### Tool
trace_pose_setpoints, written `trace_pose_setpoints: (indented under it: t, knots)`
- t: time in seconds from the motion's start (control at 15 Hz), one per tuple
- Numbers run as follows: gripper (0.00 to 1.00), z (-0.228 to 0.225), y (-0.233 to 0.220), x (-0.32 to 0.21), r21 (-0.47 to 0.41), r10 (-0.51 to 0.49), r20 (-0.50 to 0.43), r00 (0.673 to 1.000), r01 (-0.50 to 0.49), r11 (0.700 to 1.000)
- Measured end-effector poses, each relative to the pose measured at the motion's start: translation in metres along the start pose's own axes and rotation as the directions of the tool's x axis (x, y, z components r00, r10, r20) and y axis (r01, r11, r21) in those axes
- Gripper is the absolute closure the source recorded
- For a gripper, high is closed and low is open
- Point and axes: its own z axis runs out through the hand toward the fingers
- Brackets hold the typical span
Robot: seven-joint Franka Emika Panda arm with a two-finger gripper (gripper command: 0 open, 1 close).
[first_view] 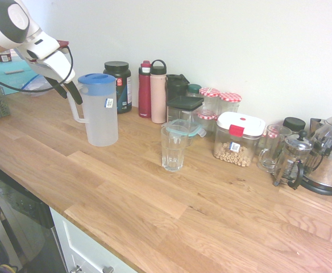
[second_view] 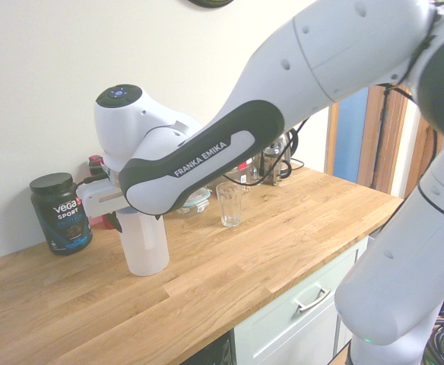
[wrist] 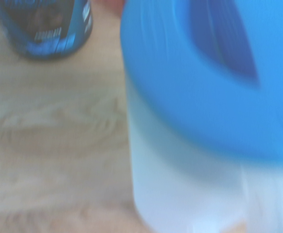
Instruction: Pour me some water
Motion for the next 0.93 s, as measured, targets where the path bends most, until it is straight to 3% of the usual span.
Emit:
trace_pose_setpoints:
  t: [0.93]
  knots:
    - [1.0, 0.0107, 0.0016, 0.01, -0.013, 0.031, 0.029, 0.999, -0.031, 0.999]
